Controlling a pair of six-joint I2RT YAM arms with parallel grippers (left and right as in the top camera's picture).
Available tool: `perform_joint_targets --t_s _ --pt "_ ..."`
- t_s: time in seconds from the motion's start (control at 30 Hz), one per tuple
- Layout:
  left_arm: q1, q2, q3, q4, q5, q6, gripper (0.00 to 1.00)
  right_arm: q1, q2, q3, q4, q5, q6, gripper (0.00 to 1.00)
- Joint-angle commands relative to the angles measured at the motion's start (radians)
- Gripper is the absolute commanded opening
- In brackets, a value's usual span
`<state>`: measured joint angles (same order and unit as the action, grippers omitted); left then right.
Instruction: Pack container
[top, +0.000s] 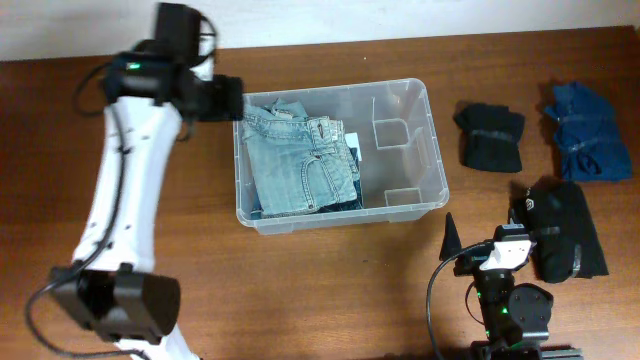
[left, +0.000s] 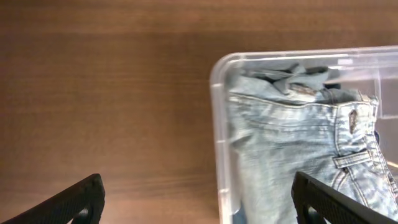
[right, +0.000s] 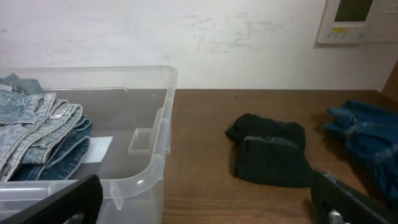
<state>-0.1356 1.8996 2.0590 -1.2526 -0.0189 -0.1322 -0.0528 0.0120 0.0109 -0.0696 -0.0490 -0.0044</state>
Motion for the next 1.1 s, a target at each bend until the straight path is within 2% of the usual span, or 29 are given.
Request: perform_joint_targets --t_s 0.0,0.1,0.23,0.33,0.47,0.6,0.73,0.77,0.8,0.83,0.93,1.07 --pt "0.055 -0.027 0.012 -0.015 0.058 -0.013 0.99 -0.007 -0.007 -0.005 0.015 0.018 -0.023 0.98" --pt "0.079 -0.027 0.012 -0.026 0.067 -0.012 0.99 -0.006 -0.007 -0.005 0.057 0.000 -0.014 0.98" --pt "0.084 -0.027 0.012 -0.028 0.068 -0.012 0.99 -0.007 -0.007 -0.005 0.005 0.021 -0.014 0.98" --pt "0.084 -0.027 0.012 -0.024 0.068 -0.012 0.99 -0.007 0.008 0.002 -0.010 -0.029 0.185 0.98" --pt "0.085 -0.027 0.012 -0.010 0.066 -0.012 1.00 -0.007 0.101 0.111 -0.039 -0.099 0.205 0.98" --pt "0.084 -0.027 0.012 0.003 0.065 -0.012 0.99 -0.008 0.331 0.352 -0.150 -0.098 0.200 0.98" --pt "0.084 -0.027 0.012 0.003 0.065 -0.012 0.99 -0.008 0.766 0.805 -0.425 -0.099 0.192 0.98" --pt "0.084 -0.027 0.012 0.002 0.064 -0.012 0.99 -0.008 0.861 0.917 -0.503 -0.099 0.188 0.98" --pt "0.084 -0.027 0.012 0.002 0.065 -0.012 0.99 -0.008 0.890 0.950 -0.525 -0.100 0.182 0.98" --pt "0.084 -0.027 0.012 0.002 0.065 -0.012 0.99 -0.008 0.999 1.085 -0.613 -0.101 0.153 0.98" --pt "0.084 -0.027 0.012 0.002 0.065 -0.012 0.99 -0.008 1.175 1.290 -0.716 -0.097 0.151 0.99" --pt "0.084 -0.027 0.012 -0.001 0.068 -0.012 0.99 -0.043 1.330 1.445 -0.735 -0.094 0.152 0.98"
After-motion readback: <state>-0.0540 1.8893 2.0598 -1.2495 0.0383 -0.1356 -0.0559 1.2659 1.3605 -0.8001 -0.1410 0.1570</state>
